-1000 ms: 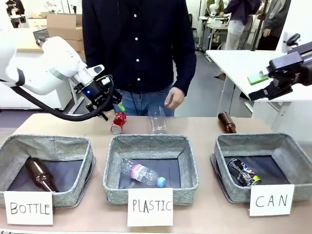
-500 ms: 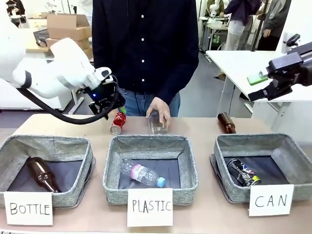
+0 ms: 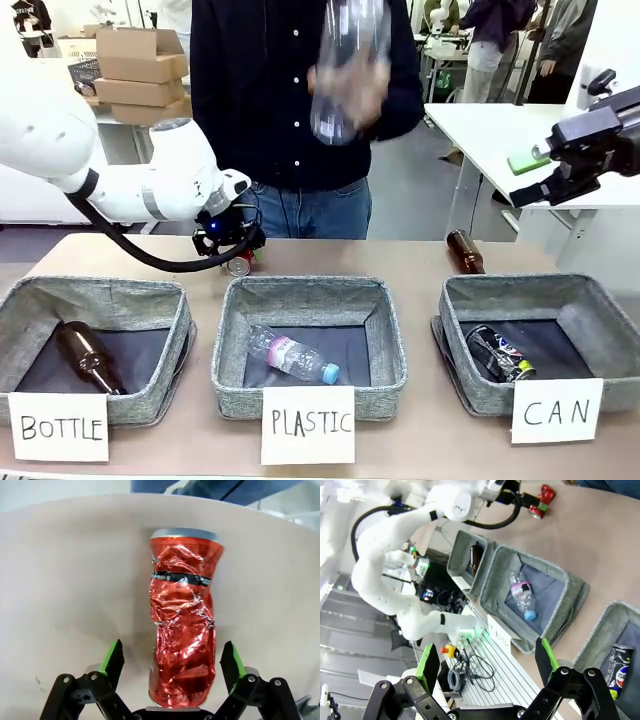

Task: Sort the can waste into the basket.
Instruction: Pick up the can waste from the table and place it in the right Fabric basket.

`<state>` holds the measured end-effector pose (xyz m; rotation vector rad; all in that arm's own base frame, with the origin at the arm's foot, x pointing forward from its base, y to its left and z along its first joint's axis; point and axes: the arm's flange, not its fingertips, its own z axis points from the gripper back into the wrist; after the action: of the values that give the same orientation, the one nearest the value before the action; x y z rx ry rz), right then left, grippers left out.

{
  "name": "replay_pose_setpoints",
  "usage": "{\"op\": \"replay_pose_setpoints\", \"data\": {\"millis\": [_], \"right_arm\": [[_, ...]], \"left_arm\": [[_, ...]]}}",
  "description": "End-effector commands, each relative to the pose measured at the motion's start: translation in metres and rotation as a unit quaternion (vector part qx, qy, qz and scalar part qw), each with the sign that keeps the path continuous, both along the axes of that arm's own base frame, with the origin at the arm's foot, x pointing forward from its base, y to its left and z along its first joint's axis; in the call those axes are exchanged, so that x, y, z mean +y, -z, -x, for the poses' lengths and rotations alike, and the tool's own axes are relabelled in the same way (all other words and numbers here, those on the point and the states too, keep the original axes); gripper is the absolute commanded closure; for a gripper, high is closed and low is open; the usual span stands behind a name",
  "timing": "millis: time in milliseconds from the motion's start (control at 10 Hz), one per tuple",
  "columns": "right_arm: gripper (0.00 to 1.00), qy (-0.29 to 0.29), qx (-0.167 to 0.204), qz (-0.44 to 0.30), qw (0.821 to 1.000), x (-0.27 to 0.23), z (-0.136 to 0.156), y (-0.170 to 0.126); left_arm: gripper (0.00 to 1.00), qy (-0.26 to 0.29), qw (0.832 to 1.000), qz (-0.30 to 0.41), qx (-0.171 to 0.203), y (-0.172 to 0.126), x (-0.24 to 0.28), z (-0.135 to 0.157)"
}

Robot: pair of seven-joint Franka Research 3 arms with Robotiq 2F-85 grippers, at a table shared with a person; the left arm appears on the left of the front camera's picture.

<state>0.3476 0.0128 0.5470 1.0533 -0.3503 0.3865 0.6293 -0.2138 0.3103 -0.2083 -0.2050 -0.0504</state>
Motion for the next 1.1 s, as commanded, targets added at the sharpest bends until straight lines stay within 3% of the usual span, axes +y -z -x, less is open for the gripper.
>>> {"op": "replay_pose_setpoints", "data": {"millis": [0, 100, 200, 300, 400, 500, 600, 1000], "right_arm": [[0.00, -0.008, -0.009, 0.003, 1.000, -0.001, 0.000, 0.000], [0.00, -0.008, -0.009, 0.003, 1.000, -0.001, 0.000, 0.000], [0.00, -0.008, -0.009, 0.003, 1.000, -0.001, 0.000, 0.000], [0.00, -0.008, -0.009, 0.003, 1.000, -0.001, 0.000, 0.000], [0.00, -0.008, -0.009, 0.003, 1.000, -0.001, 0.000, 0.000], [0.00, -0.008, -0.009, 0.003, 1.000, -0.001, 0.000, 0.000], [0.00, -0.008, -0.009, 0.003, 1.000, -0.001, 0.000, 0.000], [0.00, -0.008, -0.009, 0.003, 1.000, -0.001, 0.000, 0.000]], "left_arm": [[0.00, -0.001, 1.000, 0.006, 0.024, -0.009, -0.004, -0.011], [0.00, -0.010, 0.999, 0.013, 0.028, -0.009, -0.003, -0.012], [0.60, -0.014, 0.999, 0.016, 0.027, -0.009, -0.002, -0.013], [0.60, -0.015, 1.000, 0.014, 0.015, -0.010, -0.001, -0.013], [1.00, -0.015, 1.000, 0.021, 0.010, -0.010, 0.001, -0.014], [0.62, -0.015, 1.000, 0.021, 0.008, -0.010, 0.003, -0.014], [1.00, -0.014, 1.000, 0.018, 0.001, -0.010, 0.003, -0.015], [1.00, -0.032, 0.999, 0.038, -0.004, -0.017, 0.012, -0.017]]}}
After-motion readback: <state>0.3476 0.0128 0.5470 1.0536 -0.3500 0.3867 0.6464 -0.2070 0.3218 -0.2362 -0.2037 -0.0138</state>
